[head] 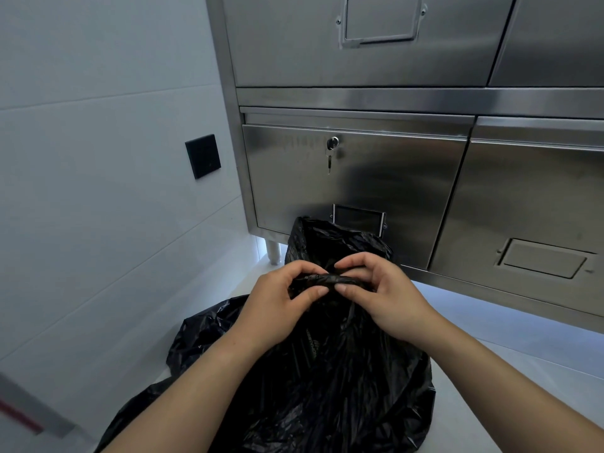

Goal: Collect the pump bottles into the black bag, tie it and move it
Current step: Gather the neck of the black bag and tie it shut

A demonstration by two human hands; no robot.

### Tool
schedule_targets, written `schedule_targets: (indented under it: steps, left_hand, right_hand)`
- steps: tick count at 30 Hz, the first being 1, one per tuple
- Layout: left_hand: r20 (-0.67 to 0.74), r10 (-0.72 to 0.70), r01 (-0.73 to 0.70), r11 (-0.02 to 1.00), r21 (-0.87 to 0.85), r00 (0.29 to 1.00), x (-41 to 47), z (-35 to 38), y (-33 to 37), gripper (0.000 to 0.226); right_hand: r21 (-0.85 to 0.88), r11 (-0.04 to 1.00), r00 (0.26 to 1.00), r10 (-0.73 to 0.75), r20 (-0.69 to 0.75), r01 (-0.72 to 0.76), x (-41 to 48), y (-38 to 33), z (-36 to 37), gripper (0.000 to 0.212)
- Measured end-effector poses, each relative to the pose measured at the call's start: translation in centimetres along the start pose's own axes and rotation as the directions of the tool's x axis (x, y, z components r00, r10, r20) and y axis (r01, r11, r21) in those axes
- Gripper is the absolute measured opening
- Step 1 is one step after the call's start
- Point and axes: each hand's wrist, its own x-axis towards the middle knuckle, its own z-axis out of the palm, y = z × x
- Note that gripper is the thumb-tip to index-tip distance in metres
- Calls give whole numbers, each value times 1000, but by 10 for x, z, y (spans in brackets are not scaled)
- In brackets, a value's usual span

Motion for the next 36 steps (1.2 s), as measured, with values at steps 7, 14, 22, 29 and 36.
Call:
schedule_targets:
  steps: [7,14,22,29,36]
  left_hand:
    - [91,-97,114,972,-203,991,-1,3,0,13]
    - [80,-44,52,993,-104,996,2,-2,1,19]
    - [75,-36,44,994,-102,997,-1,1,-2,19]
    - [106,-40,34,998,57,993,3,0,-3,15]
    - [127,-153,168,979,-116,980,0,2,-4,16]
  right_hand:
    - [-122,992,999,-38,23,41,-3,4,-5,30]
    - [38,998,997,-44,63,41,-1,5,-3,25]
    - [67,998,997,-21,75,16,1,10,-3,24]
    - [39,999,992,16,128,-21,-2,13,2,22]
    - [-57,993,995,-103,-16,102,-3,7,2,29]
